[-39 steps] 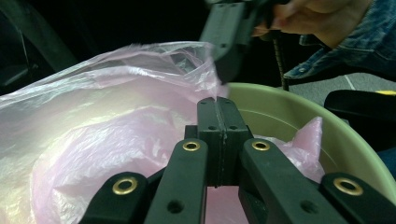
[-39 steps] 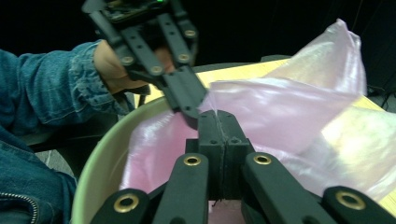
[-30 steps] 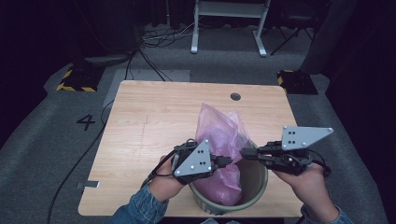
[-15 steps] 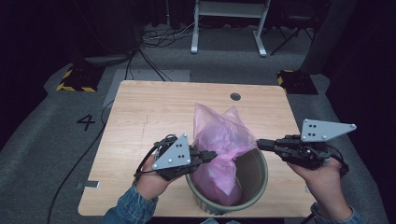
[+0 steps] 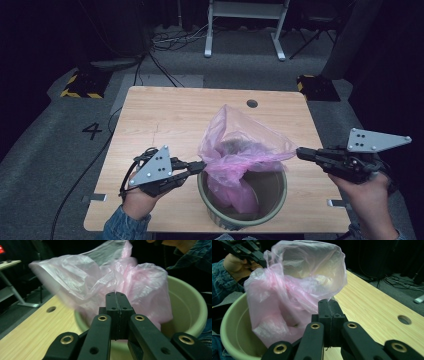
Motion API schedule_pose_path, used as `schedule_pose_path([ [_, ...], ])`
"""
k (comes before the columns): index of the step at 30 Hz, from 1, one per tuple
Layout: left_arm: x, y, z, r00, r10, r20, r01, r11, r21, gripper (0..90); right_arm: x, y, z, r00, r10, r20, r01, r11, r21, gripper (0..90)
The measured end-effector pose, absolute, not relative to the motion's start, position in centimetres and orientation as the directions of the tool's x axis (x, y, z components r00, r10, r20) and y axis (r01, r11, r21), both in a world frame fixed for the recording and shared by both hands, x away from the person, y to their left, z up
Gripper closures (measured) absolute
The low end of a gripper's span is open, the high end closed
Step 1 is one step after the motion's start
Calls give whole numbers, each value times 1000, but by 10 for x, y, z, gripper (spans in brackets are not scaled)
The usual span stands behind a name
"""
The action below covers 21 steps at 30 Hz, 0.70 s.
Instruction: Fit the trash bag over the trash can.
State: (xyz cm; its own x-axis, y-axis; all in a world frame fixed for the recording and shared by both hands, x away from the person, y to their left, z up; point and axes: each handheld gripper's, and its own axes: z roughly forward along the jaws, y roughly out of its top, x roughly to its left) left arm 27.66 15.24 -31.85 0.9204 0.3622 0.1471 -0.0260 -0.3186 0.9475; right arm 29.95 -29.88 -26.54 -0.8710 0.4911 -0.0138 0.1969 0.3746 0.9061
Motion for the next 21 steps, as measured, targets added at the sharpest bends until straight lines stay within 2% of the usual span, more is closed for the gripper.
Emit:
schedule_pose_path([
  [8, 272, 187, -330, 907, 408, 107, 27, -309, 951, 898, 296, -325, -273, -843, 538, 14, 249, 366, 897, 900],
  [21, 266, 210, -344, 915, 395, 79, 64, -337, 939, 898, 289, -350, -300, -812, 580, 64, 335, 373, 865, 900],
])
